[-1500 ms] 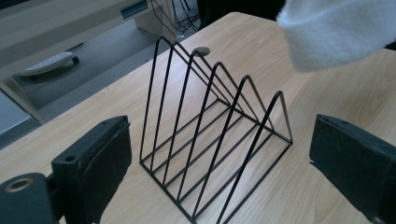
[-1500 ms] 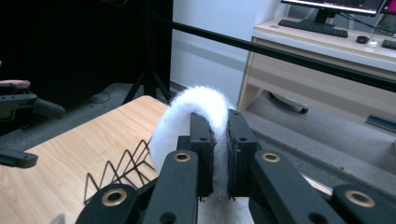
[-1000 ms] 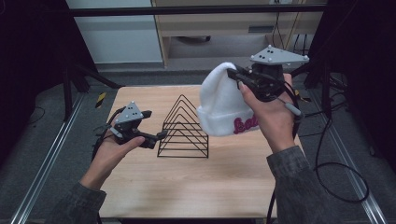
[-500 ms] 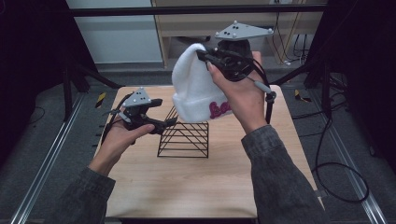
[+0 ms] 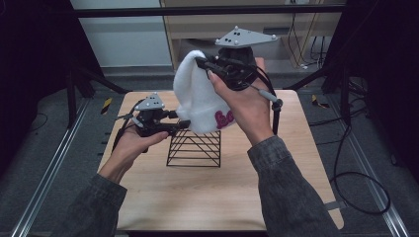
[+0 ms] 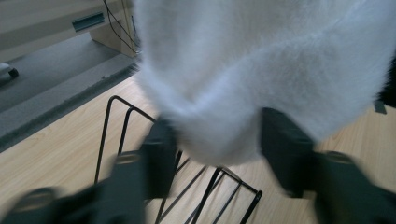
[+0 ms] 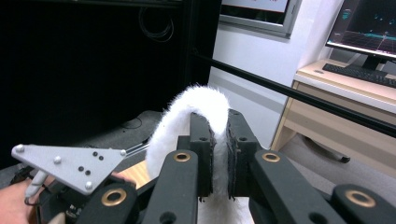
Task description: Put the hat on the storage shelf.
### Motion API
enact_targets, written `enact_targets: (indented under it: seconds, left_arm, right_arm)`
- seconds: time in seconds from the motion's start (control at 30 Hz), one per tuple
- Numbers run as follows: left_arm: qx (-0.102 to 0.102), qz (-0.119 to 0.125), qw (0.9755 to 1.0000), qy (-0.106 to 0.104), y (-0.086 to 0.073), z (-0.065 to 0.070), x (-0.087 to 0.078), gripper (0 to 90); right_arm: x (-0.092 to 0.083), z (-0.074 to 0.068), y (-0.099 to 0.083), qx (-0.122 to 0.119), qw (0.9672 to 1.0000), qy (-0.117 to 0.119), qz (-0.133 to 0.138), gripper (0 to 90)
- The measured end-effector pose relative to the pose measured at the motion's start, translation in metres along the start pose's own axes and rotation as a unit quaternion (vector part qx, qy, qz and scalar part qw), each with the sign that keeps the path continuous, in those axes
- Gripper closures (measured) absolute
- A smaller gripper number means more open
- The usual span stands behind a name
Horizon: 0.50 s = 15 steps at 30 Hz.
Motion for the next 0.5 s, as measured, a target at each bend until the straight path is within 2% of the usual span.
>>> enact_targets:
  seconds: [0.03, 0.07, 0.1, 0.2, 0.27, 0.33, 0.37, 0.4, 0.5]
  left_arm:
    - [0.0, 0.0, 1.0, 0.0, 0.0, 0.0, 0.0, 68.1]
    - [0.007, -0.004, 1.0, 0.002, 0.0, 0.001, 0.002, 68.1]
    - [0.01, -0.008, 0.9999, 0.002, -0.001, 0.002, 0.004, 74.2]
    - [-0.004, -0.007, 0.9999, 0.011, -0.001, 0.004, 0.009, 83.7]
    - [-0.001, -0.009, 0.9998, 0.016, -0.001, 0.004, 0.008, 84.1]
    - [0.011, -0.008, 0.9993, 0.034, 0.002, 0.003, 0.002, 84.5]
    - [0.011, -0.008, 0.9993, 0.034, 0.002, 0.003, 0.002, 84.6]
    - [0.015, 0.001, 0.9988, 0.047, 0.005, 0.003, -0.004, 84.6]
    - [0.018, 0.013, 0.998, 0.06, 0.01, 0.001, -0.014, 84.8]
  right_arm:
    - [0.0, 0.0, 0.0, 0.0, 1.0, 0.0, 0.0, 83.6]
    - [-0.001, 0.001, -0.001, 0.0, 1.0, -0.001, 0.0, 83.6]
    - [-0.002, 0.002, -0.002, 0.001, 1.0, -0.002, 0.001, 83.7]
    - [-0.006, 0.006, -0.007, 0.004, 1.0, -0.006, 0.0, 83.6]
    - [-0.007, 0.008, -0.008, 0.005, 1.0, -0.006, -0.001, 83.6]
    - [-0.01, 0.012, -0.01, 0.003, 0.9999, -0.011, -0.006, 83.6]
    - [-0.01, 0.012, -0.01, 0.003, 0.9999, -0.011, -0.006, 83.6]
    - [-0.013, 0.016, -0.01, 0.003, 0.9999, -0.015, -0.005, 83.6]
    - [-0.014, 0.022, -0.012, 0.009, 0.9997, -0.023, -0.003, 83.5]
Point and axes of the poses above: each handheld gripper's, and its own axes: x roughly forward along the jaws, y roughly out of its top, z roughly to its right, the point moved 2 cm from there along x, roughly forward along the jaws, and after that the axes turned 15 degrees about z, right-handed, at the moved point
